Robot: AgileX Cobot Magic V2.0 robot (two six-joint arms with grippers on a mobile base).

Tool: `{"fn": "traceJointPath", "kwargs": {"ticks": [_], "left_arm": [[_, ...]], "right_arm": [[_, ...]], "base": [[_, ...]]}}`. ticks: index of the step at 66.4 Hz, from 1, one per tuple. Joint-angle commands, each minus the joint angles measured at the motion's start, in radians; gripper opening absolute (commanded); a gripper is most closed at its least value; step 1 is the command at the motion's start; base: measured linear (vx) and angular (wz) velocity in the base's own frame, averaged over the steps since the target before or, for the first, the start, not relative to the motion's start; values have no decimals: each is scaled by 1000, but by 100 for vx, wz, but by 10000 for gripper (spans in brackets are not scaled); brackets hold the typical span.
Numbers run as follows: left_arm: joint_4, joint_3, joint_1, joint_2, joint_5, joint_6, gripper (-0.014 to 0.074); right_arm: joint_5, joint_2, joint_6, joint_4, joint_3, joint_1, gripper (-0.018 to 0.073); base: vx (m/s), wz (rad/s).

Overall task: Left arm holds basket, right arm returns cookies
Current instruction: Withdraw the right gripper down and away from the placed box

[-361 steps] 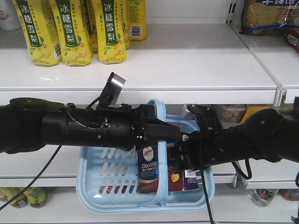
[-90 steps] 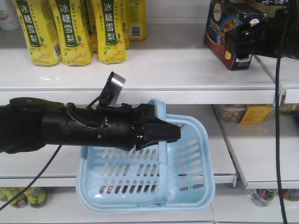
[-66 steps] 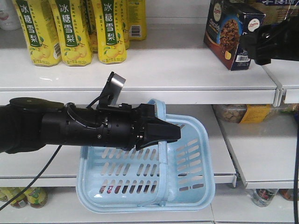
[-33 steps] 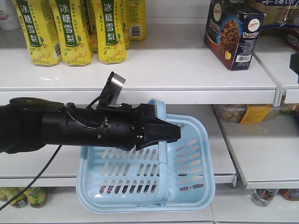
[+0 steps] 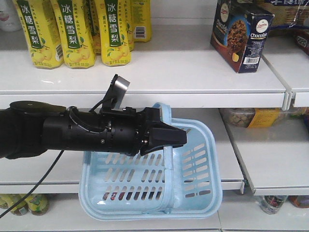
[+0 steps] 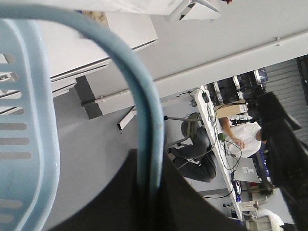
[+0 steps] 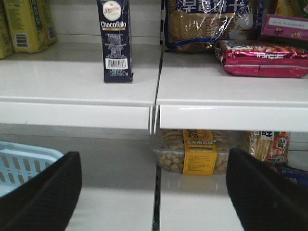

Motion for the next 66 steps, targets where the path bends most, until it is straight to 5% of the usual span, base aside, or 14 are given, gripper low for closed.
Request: {"fn": "traceJointPath", "kwargs": {"ticks": [1,14,51,66], "left_arm": [[-110,-37,-3,-51,31,11,-6],[-110,-37,-3,-51,30,11,-6],[-110,-37,-3,-51,30,11,-6],[-110,-37,-3,-51,30,11,-6]], "right_arm": [[-96,-98,2,-6,62,-4,582],[-269,-280,2,-5,207,-4,582],[-305,-291,0,-11,367,-4,579],[-305,-291,0,-11,367,-4,454]], "base": [[0,0],[0,0],[0,0],[0,0]]}}
